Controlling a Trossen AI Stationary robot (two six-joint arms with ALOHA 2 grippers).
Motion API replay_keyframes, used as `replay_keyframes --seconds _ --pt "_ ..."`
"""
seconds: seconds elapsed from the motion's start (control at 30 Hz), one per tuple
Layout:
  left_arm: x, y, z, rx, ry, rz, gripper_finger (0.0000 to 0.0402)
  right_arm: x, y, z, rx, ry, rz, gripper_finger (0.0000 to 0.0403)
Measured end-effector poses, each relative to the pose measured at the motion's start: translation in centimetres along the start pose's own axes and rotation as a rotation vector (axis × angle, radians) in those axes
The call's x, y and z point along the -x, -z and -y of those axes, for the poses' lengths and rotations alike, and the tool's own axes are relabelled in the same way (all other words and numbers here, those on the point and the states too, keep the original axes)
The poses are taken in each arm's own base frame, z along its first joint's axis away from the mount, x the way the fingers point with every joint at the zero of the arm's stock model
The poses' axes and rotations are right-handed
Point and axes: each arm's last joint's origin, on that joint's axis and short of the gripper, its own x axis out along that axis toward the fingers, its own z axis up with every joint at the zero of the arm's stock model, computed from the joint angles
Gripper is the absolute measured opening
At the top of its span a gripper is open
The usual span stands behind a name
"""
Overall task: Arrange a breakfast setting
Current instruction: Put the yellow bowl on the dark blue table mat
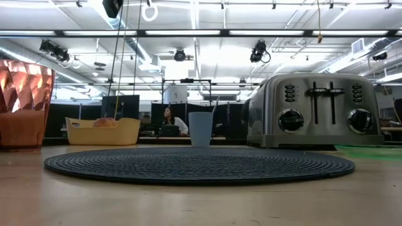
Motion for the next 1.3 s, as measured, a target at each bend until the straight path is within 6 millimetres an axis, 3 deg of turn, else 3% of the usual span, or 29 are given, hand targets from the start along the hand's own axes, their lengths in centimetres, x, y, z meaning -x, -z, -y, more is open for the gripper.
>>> replay_keyframes --seconds 0.5,1.03,1.3 --pt "0.0 0.0 0.0 -0.004 0.0 0.0 0.0146 2.2 -4.6 -1.4 0.475 -0.008 0.108 0.002" --pt "0.0 0.0 0.0 0.004 0.0 0.0 0.0146 3.7 -12.0 -1.9 0.959 0.034 0.189 0.002" --pt "0.0 0.0 0.0 0.004 0.0 0.001 0.0146 4.4 -15.7 -2.3 1.316 0.043 0.28 0.002"
